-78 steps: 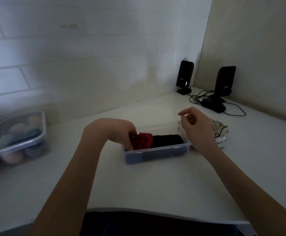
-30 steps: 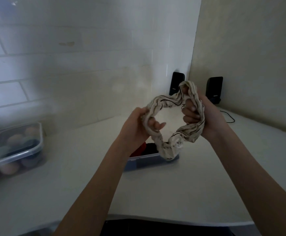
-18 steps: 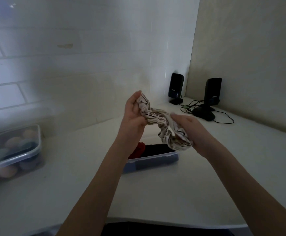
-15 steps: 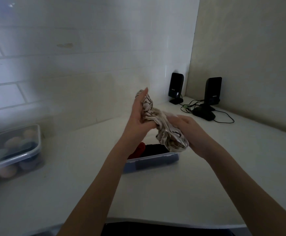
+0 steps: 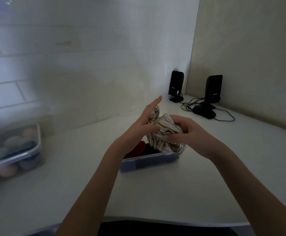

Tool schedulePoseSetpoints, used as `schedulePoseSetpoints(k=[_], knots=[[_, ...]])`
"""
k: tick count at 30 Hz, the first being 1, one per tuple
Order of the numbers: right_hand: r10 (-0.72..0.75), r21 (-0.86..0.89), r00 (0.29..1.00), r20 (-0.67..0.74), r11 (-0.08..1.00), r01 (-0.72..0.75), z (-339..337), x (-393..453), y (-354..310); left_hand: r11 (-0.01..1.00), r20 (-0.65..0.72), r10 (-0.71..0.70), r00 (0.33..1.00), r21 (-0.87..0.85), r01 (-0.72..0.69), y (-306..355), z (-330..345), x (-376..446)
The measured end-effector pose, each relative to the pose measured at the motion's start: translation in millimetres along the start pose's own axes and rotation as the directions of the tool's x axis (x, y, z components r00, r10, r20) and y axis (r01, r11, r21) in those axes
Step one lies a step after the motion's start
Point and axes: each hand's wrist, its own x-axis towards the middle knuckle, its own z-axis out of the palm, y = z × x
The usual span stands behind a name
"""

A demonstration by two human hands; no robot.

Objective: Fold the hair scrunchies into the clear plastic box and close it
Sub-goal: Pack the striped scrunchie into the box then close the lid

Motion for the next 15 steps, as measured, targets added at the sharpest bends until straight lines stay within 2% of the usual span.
schedulePoseSetpoints(k=[3,5,8,11,13,15], knots=[[-0.012,0.202,1.000,-0.014,0.979,0.015,-2.8,-1.2,1.0,0.998,0.073,-0.018,0.997,0.067,0.013,2.1,-4.5,1.4],[-0.017,0.256,1.000,-0.005,0.967,0.018,-5.4,-0.8,1.2,0.993,0.070,-0.018,0.997,0.116,0.010,-0.3,-4.0,0.5],[0.027,0.169,0.998,-0.056,0.985,-0.018,-7.2,4.6,8.1,0.985,-0.108,0.035,0.993,0.171,-0.016,-4.4,4.1,-0.1],[0.014,-0.029,0.955,-0.295,0.999,-0.024,-8.5,11.6,16.0,0.987,-0.326,0.105,0.940,0.148,-0.059,-8.6,7.2,3.1],[0.038,-0.016,0.922,-0.386,0.999,-0.048,-12.7,15.3,21.3,0.996,-0.350,0.082,0.933,0.061,-0.065,-8.5,6.1,3.5],[0.093,0.014,0.932,-0.350,0.995,-0.094,-14.3,17.0,23.8,0.997,-0.303,0.056,0.951,-0.035,-0.070,-8.1,5.7,3.6]])
